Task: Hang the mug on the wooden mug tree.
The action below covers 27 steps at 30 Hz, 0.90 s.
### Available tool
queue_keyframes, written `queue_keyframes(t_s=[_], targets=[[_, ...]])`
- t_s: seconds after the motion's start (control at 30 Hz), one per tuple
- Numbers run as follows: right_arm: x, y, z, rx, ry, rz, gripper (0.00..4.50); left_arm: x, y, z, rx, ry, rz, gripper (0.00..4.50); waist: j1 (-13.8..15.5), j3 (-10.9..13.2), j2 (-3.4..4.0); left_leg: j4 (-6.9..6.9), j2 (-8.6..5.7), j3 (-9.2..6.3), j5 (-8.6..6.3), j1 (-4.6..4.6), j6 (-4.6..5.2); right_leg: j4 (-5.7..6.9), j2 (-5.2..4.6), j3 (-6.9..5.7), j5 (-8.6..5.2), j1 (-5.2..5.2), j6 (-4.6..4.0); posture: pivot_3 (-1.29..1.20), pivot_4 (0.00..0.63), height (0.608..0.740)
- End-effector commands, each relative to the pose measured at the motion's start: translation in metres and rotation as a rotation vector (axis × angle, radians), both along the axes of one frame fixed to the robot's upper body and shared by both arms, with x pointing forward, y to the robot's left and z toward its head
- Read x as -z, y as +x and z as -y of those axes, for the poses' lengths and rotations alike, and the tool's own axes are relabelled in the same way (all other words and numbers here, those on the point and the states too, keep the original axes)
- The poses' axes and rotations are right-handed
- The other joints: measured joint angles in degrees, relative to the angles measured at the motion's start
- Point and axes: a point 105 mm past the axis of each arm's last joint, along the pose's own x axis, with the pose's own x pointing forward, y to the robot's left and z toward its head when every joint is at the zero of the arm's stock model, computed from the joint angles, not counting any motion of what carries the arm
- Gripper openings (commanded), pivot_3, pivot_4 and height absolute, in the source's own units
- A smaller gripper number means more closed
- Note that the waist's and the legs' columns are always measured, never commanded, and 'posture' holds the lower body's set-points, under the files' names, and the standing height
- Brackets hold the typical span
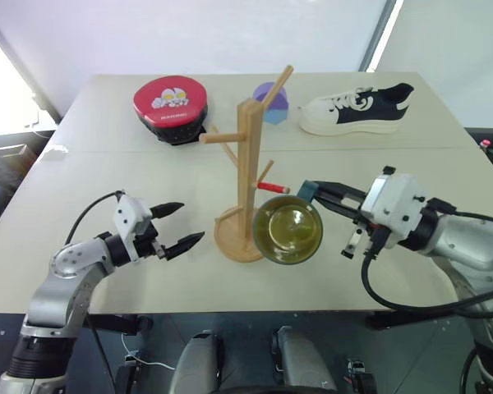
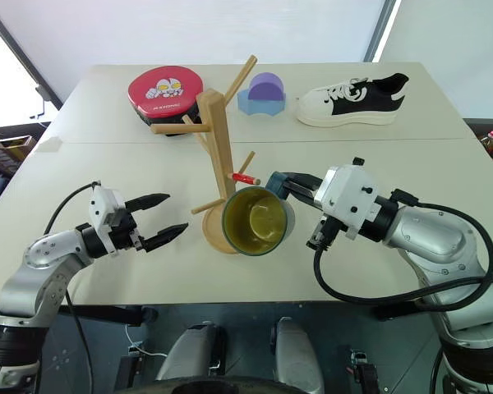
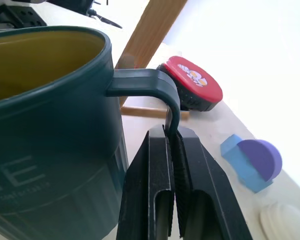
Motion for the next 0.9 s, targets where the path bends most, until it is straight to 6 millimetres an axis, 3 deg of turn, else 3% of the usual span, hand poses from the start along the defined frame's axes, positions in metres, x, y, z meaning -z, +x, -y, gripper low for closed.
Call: queue_keyframes(t_s=[0.03, 0.5, 0.9], targets=[[-0.012, -0.008, -0.009, -0.037, -0.001, 0.051, 0.03, -0.013, 0.001, -0.004, 0.003, 0.004, 0.049, 4.5, -0.06, 0.0, 0.0, -0.02, 0.0, 0.0, 0.0, 0.0, 0.0, -0.02, 0.0, 0.0, 0.0, 0.0, 0.0, 0.0, 0.15, 0.735], [-0.015, -0.006, -0.02, -0.079, -0.043, 0.068, 0.03, -0.025, -0.002, -0.003, 0.016, 0.008, 0.074, 4.5, -0.06, 0.02, -0.02, -0.08, 0.02, -0.04, -0.01, -0.08, 0.0, -0.21, -0.05, -0.01, 0.01, -0.01, -0.01, 0.0, 0.15, 0.735], [-0.012, 0.007, -0.024, -0.059, -0.067, 0.056, 0.03, -0.069, -0.03, 0.017, 0.206, -0.091, 0.034, 4.5, 0.04, 0.01, -0.02, -0.13, 0.02, -0.11, -0.01, -0.72, -0.01, -0.42, -0.13, -0.08, 0.04, -0.51, -0.02, 0.0, 0.15, 0.735]])
